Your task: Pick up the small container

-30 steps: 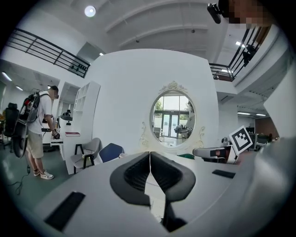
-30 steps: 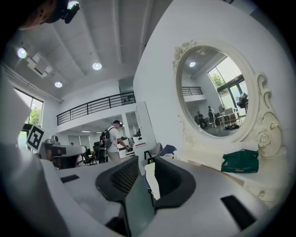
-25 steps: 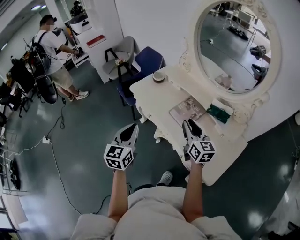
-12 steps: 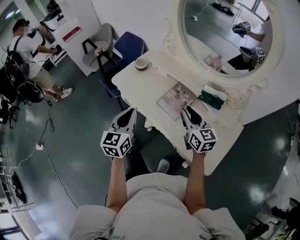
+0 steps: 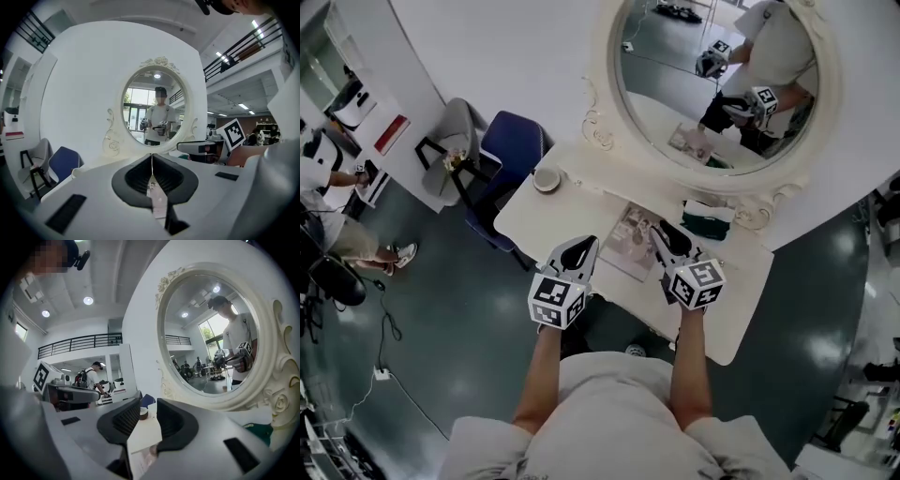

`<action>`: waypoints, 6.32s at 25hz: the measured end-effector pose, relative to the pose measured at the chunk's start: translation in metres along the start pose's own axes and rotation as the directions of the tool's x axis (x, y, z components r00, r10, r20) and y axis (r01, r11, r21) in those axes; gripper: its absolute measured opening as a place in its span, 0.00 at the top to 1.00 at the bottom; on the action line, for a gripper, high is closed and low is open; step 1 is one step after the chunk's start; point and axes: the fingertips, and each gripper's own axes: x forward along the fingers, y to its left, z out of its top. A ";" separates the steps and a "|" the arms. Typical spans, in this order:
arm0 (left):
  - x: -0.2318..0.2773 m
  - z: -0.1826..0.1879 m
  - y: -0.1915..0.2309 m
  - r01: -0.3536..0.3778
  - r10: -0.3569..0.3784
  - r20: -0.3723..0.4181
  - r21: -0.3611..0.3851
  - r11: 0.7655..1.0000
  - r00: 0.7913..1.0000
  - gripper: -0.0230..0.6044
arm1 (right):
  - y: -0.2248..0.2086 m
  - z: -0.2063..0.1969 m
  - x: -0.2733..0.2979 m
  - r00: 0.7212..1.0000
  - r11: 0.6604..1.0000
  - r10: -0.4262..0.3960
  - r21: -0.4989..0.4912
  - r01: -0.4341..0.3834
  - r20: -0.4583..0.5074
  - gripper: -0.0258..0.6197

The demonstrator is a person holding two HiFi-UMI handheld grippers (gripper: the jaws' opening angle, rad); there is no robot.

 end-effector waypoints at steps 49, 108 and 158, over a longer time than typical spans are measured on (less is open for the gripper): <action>0.026 -0.037 0.039 0.140 -0.148 -0.073 -0.107 0.984 0.986 0.92 | -0.022 -0.167 0.055 0.879 0.903 -0.425 -0.038 0.428 -0.215 0.74; 0.067 0.007 0.013 0.168 -0.170 -0.064 -0.026 0.985 0.983 0.92 | -0.014 0.032 0.000 0.945 0.947 -0.314 -0.107 0.304 -0.094 0.75; 0.044 0.007 0.015 0.173 -0.176 -0.055 -0.058 0.983 0.983 0.92 | -0.018 0.025 -0.027 0.918 0.918 -0.396 -0.032 0.395 -0.023 0.75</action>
